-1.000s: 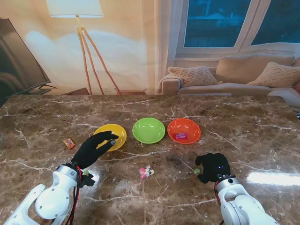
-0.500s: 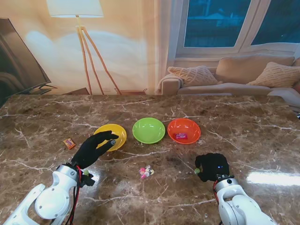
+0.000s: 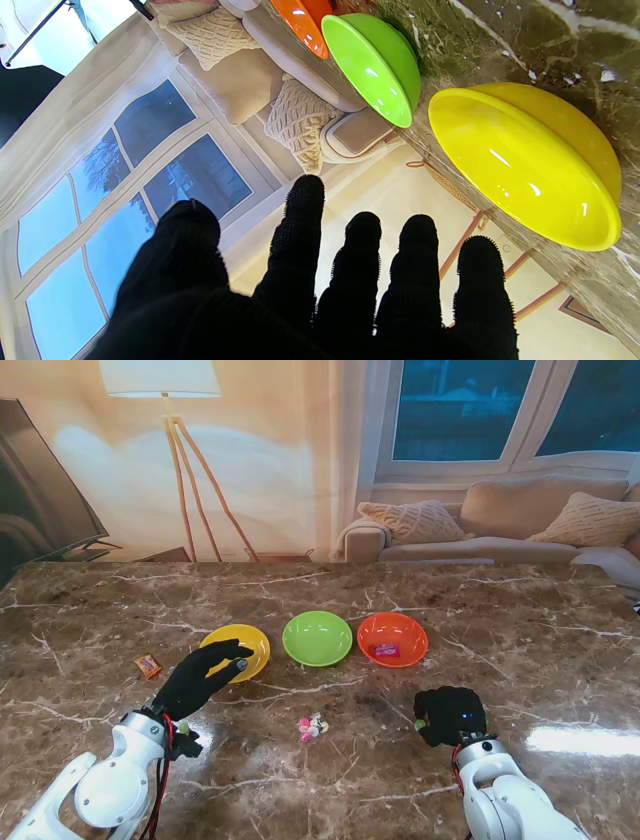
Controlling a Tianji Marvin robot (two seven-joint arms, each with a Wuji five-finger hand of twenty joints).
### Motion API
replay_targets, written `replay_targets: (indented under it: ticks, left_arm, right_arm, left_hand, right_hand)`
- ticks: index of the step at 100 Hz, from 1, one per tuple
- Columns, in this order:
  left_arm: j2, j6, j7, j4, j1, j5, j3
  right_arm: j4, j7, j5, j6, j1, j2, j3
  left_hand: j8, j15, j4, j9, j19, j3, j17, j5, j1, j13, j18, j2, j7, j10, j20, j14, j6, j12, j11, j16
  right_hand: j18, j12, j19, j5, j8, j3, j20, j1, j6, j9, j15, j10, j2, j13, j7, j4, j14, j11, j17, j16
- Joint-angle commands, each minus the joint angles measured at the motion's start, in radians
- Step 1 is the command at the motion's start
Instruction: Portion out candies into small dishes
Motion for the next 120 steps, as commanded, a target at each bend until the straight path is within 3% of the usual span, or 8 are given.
replay_targets:
  ticks: [1, 12, 57, 67, 78, 89, 100, 120]
  left_arm:
    - [0.001, 0.004, -0.001, -0.002, 0.006, 0.000, 0.000]
    - [0.001, 0.004, -0.002, -0.002, 0.007, 0.000, 0.000]
    - [0.001, 0.005, -0.004, -0.002, 0.006, -0.002, 0.001]
    - [0.001, 0.005, -0.003, -0.002, 0.006, -0.002, 0.001]
    - [0.001, 0.004, -0.003, -0.002, 0.006, -0.003, 0.001]
    - [0.000, 0.004, -0.002, -0.002, 0.005, -0.003, 0.002]
    - [0.000, 0.004, -0.001, -0.002, 0.005, -0.004, 0.002]
    - [0.000, 0.002, -0.001, -0.002, 0.006, -0.006, -0.001]
  right_arm:
    - [0.020, 0.026, 0.006, 0.005, -0.010, -0.002, -0.012]
    - [0.025, 0.029, 0.011, 0.007, -0.009, -0.002, -0.017]
    - [0.019, 0.052, 0.001, 0.010, -0.015, 0.002, -0.016]
    - [0.015, 0.059, -0.002, 0.012, -0.018, 0.003, -0.014]
    - [0.014, 0.063, -0.001, 0.011, -0.020, 0.003, -0.012]
    - [0.014, 0.048, 0.002, 0.005, -0.018, 0.001, -0.009]
    - [0.009, 0.032, 0.002, -0.005, -0.018, 0.000, -0.004]
    - [-0.024, 0.010, -0.005, -0.037, -0.018, -0.003, 0.017]
  left_hand:
    - [0.020, -0.003, 0.021, 0.011, -0.025, 0.002, -0.003, -0.001, 0.017, 0.005, 0.007, 0.034, 0.014, -0.014, 0.016, -0.012, -0.029, -0.011, -0.004, -0.006]
    - [0.020, -0.004, 0.021, 0.008, -0.026, 0.002, -0.003, -0.003, 0.017, 0.003, 0.006, 0.034, 0.014, -0.014, 0.016, -0.009, -0.028, -0.011, -0.005, -0.007]
    - [0.021, -0.004, 0.021, 0.007, -0.028, 0.002, -0.003, -0.004, 0.018, 0.001, 0.008, 0.035, 0.014, -0.011, 0.018, -0.010, -0.029, -0.009, -0.009, -0.005]
    - [0.021, -0.004, 0.021, 0.008, -0.027, 0.001, -0.002, -0.004, 0.017, 0.002, 0.008, 0.035, 0.014, -0.010, 0.019, -0.007, -0.029, -0.009, -0.009, -0.005]
    - [0.021, -0.004, 0.021, 0.008, -0.028, 0.001, -0.002, -0.005, 0.017, 0.002, 0.007, 0.036, 0.014, -0.011, 0.019, -0.009, -0.030, -0.008, -0.010, -0.005]
    - [0.021, -0.004, 0.021, 0.008, -0.028, 0.001, -0.002, -0.005, 0.016, 0.002, 0.007, 0.036, 0.013, -0.010, 0.020, -0.008, -0.029, -0.008, -0.010, -0.004]
    - [0.021, -0.004, 0.021, 0.008, -0.028, 0.001, -0.001, -0.005, 0.015, 0.001, 0.008, 0.037, 0.013, -0.012, 0.020, -0.009, -0.030, -0.008, -0.011, -0.005]
    - [0.021, -0.004, 0.021, 0.009, -0.028, 0.001, -0.002, -0.005, 0.015, 0.002, 0.009, 0.037, 0.014, -0.009, 0.020, -0.007, -0.030, -0.007, -0.011, -0.004]
  right_hand:
    - [-0.002, 0.012, 0.038, -0.005, 0.000, -0.037, 0.013, 0.064, -0.020, 0.026, 0.024, -0.014, -0.021, 0.013, 0.028, -0.027, -0.009, 0.004, -0.005, 0.015]
    - [0.000, 0.018, 0.039, -0.025, -0.058, -0.058, 0.019, 0.093, -0.035, 0.037, 0.028, -0.015, 0.024, 0.017, 0.113, -0.003, -0.007, 0.004, -0.006, 0.016]
    - [0.007, -0.022, 0.067, 0.075, -0.081, -0.054, 0.026, 0.106, -0.082, 0.111, 0.016, -0.019, 0.079, 0.065, 0.200, 0.016, 0.004, 0.017, 0.028, 0.005]
    - [0.007, -0.033, 0.067, 0.066, -0.016, -0.044, 0.023, 0.100, -0.094, 0.106, 0.002, -0.011, 0.112, 0.070, 0.223, 0.023, 0.009, 0.016, 0.030, -0.002]
    - [0.006, -0.018, 0.061, 0.044, 0.146, -0.024, 0.020, 0.087, -0.098, 0.085, 0.000, -0.003, 0.169, 0.054, 0.183, 0.035, 0.010, 0.017, 0.017, 0.002]
    - [-0.001, 0.019, 0.055, 0.024, 0.237, -0.007, 0.024, 0.073, -0.107, 0.055, 0.017, -0.001, 0.220, 0.023, 0.159, 0.045, 0.005, 0.024, -0.001, 0.009]
    - [-0.006, 0.036, 0.056, 0.009, 0.275, 0.003, 0.028, 0.067, -0.112, 0.040, 0.032, -0.002, 0.246, 0.007, 0.154, 0.051, 0.003, 0.028, -0.006, 0.014]
    - [-0.007, 0.043, 0.056, 0.011, 0.284, 0.005, 0.029, 0.068, -0.111, 0.037, 0.043, -0.001, 0.245, 0.003, 0.146, 0.051, 0.003, 0.031, -0.010, 0.016]
